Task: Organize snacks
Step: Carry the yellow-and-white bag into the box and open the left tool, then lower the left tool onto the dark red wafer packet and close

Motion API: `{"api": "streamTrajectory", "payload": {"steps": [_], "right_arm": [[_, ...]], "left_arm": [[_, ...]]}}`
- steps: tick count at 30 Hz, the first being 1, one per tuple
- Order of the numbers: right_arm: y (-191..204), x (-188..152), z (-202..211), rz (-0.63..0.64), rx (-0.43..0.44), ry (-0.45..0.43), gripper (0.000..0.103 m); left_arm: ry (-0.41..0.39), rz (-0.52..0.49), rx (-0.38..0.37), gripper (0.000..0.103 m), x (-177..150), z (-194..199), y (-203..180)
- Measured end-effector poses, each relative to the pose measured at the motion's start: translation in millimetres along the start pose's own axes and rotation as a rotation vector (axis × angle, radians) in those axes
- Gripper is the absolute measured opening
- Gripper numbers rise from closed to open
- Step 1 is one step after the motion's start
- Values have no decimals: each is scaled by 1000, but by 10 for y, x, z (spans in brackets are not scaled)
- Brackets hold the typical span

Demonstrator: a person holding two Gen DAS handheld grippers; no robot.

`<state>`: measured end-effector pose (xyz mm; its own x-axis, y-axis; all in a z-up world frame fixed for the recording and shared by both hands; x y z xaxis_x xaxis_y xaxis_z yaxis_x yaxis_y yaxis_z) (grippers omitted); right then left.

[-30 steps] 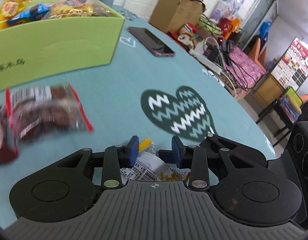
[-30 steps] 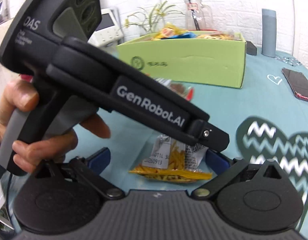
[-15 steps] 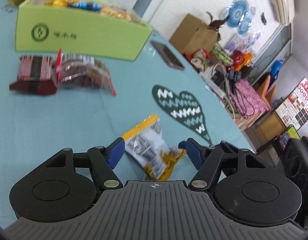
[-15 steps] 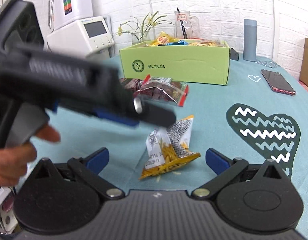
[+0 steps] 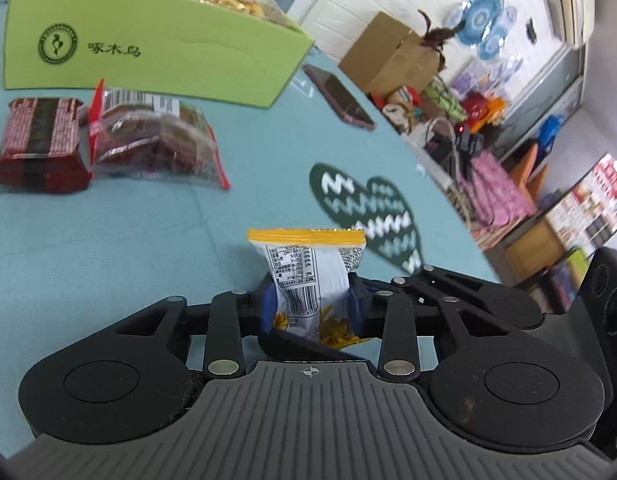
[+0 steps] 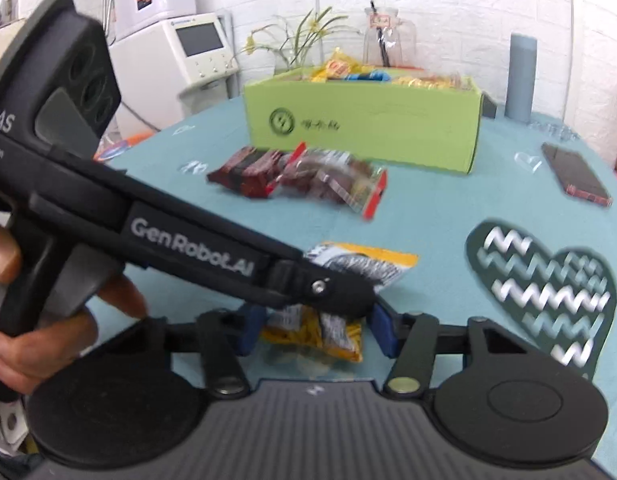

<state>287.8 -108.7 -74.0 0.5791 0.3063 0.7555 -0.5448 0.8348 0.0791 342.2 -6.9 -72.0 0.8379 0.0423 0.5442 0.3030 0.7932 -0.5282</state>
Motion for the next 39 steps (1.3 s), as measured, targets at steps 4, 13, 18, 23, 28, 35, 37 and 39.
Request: {"api": "streamTrajectory", "payload": {"steps": [4,13,18,23,28,35,37,39], "right_arm": [[-43,476,-24,63,-5,-84,62],[-278,1875,-771,121,46,-197,66],[-398,2044,-1470,72,132,-81,65],[-482,1968,-1583,31,132,-85,91],[-527,1938,-982,46,82,-214,102],[-345,1251,-465,61,76,-176,102],[-253,968,-482,60,86,-120,102],[-179,742,-543,56,90,-70,102]], "left_arm": [[-92,-7,-14,12,519,189,8],[-260,-76,145,13,1978,392,404],[-195,-27,239,15,2182,68,933],[-167,-1,252,52,2088,-66,1137],[-276,-23,226,67,2005,316,891],[-347,-54,221,79,1438,746,613],[-320,-44,252,79,1173,736,654],[-287,-32,298,79,926,695,725]]}}
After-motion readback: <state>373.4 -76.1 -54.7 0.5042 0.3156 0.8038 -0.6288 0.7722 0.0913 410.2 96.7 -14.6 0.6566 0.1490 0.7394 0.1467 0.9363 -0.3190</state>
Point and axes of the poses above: each gripper's, at about its wrist camera, not at the fingertips, and z roughly against the way its jaws point, y to its left, x to its top, the point moved 5 cm from there along -z, roughly the way its jaws point, and after that the axes turned 4 degrees about y, right-handed, at the moved point
